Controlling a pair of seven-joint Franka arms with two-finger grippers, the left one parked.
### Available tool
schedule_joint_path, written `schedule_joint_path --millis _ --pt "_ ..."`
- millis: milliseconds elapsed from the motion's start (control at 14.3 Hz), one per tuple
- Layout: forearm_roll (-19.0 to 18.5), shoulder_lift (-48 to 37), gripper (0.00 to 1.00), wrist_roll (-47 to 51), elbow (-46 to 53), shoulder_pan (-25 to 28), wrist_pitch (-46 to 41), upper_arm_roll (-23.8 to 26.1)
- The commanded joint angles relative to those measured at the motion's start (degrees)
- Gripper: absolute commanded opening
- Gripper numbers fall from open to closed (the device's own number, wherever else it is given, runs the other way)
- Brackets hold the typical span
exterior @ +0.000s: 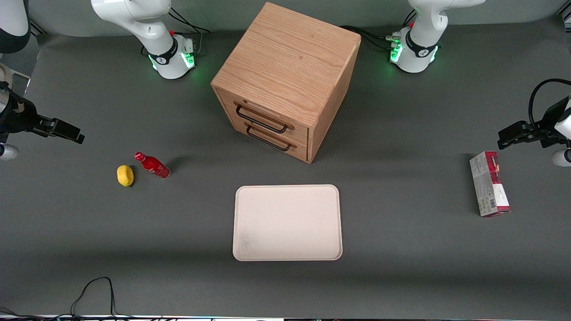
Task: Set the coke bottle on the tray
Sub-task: 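Move the right gripper down over the red Coca-Cola bottle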
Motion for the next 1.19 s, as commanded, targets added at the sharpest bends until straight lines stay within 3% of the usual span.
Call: schedule_joint_path --millis 0,350,840,1120 --pt "1.4 0.4 1.00 -1.4 1.1 -0.6 -0.3 0.2" --pt "0.4 0.5 1.00 -0.8 -6.8 -0.2 4.7 1.5" --pt "0.5 -6.1 1.00 -1.6 -36.5 0.0 34.3 1.6" --pt "0.6 -5.4 1.00 -1.6 -45.6 0.1 47.6 2.0"
